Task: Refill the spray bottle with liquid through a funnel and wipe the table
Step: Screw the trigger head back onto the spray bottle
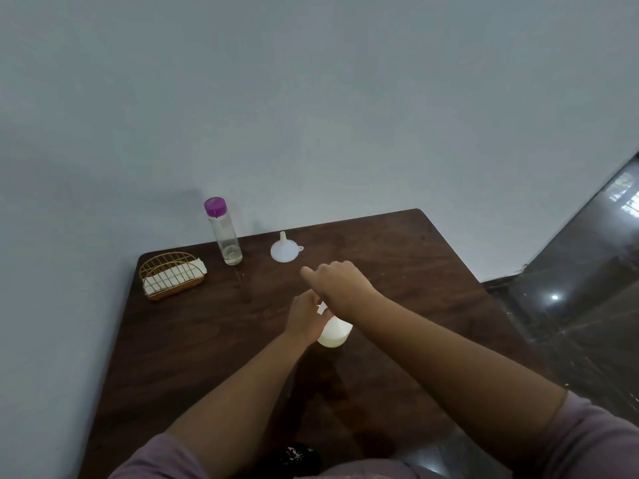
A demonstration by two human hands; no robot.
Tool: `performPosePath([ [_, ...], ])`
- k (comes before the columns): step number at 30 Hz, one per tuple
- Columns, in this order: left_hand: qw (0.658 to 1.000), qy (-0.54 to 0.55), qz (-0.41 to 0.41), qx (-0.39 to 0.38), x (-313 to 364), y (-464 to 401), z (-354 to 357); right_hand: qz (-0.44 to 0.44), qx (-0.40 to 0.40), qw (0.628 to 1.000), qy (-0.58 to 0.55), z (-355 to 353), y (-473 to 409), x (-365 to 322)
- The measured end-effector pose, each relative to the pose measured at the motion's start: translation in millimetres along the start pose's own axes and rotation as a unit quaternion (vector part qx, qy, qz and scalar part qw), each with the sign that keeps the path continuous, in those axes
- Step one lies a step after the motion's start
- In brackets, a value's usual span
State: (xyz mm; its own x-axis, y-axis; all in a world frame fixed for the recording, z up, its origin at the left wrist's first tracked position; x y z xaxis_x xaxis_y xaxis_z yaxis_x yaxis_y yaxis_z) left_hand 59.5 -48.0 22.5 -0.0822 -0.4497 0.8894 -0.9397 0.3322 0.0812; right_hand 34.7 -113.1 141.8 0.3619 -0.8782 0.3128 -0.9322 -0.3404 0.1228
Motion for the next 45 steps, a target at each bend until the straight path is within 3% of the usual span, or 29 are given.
performPosePath([
  [4,0.995,0.092,-0.031,0.009,-9.5,-0.7,5.4,0.045,0.052,0.991,-0.111,14.1,-1.5,7.5],
  [8,0.976,0.210,-0.053,0.022,-21.9,4.7,10.2,0.100,0.111,0.953,-0.264,37.4,1.4,22.4],
  [13,0.947,0.308,-0.090,0.006,-30.7,5.7,17.0,0.155,0.086,0.921,-0.348,75.7,4.0,26.5],
  [16,0.936,0.338,-0.101,-0.001,-34.4,6.2,20.8,0.140,0.045,0.914,-0.379,79.7,2.8,30.0],
  [20,0.945,0.313,-0.097,0.020,-37.5,2.9,19.1,0.053,-0.021,0.946,-0.319,74.6,-4.0,28.3],
  [23,0.952,0.295,-0.085,0.014,-39.5,1.5,18.2,0.038,-0.032,0.961,-0.273,72.1,-3.6,22.9],
  [28,0.953,0.286,-0.096,0.031,-45.7,4.8,22.9,0.106,-0.007,0.963,-0.247,73.9,-6.3,19.8],
  [32,0.969,0.239,-0.043,0.039,-37.7,7.7,25.1,0.150,0.023,0.967,-0.207,74.3,-9.6,14.1],
  [38,0.989,0.142,0.046,0.024,-43.4,2.0,22.8,0.203,0.019,0.950,-0.235,81.4,-9.8,17.3],
  [45,0.998,0.041,0.046,-0.021,-43.9,-0.7,22.7,0.138,-0.033,0.939,-0.314,94.1,-1.6,28.8],
])
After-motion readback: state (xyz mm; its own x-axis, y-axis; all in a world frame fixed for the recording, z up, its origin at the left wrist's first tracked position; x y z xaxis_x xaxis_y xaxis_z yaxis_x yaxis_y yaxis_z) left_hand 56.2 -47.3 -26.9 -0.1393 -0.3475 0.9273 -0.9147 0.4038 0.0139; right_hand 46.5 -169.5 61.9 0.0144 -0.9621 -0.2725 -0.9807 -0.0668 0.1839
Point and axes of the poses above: each hand's wrist, its own y-axis away from the middle knuckle, its own z-axis out of the palm, x = y × z, the point moved 4 cm from there along -y, towards the middle knuckle, and after that the axes turned 13 degrees about y, right-handed, at the moved point
